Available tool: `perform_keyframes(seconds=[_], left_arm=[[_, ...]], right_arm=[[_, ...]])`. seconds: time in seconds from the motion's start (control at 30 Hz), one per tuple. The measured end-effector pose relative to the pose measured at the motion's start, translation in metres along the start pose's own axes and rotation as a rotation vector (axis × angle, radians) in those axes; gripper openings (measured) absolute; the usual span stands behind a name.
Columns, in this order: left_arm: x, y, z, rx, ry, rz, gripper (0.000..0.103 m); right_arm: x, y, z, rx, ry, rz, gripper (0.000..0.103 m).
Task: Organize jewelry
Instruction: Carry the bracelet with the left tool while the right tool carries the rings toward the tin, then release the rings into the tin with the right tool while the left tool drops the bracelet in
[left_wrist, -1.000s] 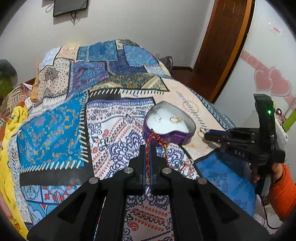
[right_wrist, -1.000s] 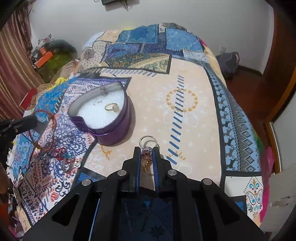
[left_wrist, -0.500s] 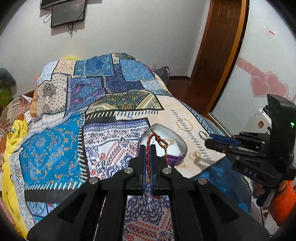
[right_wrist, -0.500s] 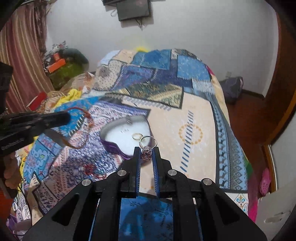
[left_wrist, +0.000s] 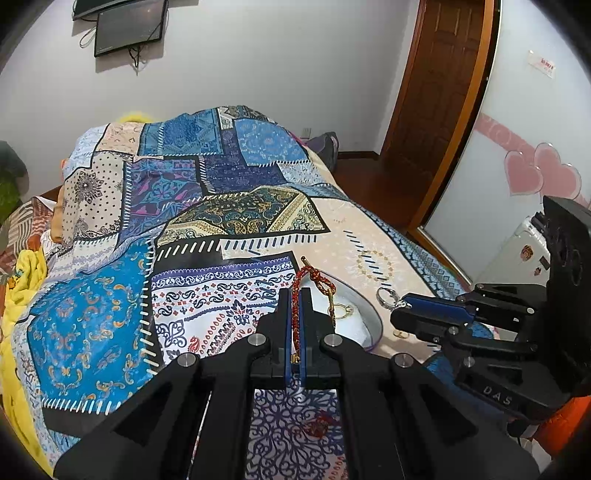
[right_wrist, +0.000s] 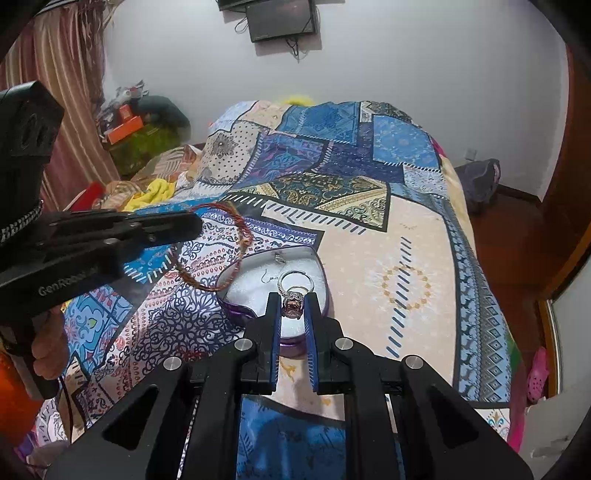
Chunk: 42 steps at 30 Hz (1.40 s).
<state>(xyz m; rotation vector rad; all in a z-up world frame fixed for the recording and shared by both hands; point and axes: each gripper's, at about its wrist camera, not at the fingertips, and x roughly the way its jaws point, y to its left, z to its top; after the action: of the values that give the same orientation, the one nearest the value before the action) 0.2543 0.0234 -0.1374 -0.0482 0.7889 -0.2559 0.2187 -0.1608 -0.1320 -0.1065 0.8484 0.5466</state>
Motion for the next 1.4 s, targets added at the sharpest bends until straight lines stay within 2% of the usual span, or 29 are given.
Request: perform_keyframes(seconds=[0.33, 0.73, 1.4], left_arm=[[0.034, 0.006, -0.004, -0.007, 0.062, 0.001, 0.002], [0.052, 0.000, -0.006, 0.014, 0.100, -0.009, 0.002], [0.034, -0.003, -0.010, 0.031, 0.106, 0.032, 0.003]], right_arm=[[0.024, 0.004, 0.001, -0.027, 0.056, 0.015, 0.011], [0.046, 0.002, -0.002, -0.011, 0.139, 0.046, 0.011], [0.032, 0.006, 0.001, -0.006, 0.144, 0.037, 0.012]])
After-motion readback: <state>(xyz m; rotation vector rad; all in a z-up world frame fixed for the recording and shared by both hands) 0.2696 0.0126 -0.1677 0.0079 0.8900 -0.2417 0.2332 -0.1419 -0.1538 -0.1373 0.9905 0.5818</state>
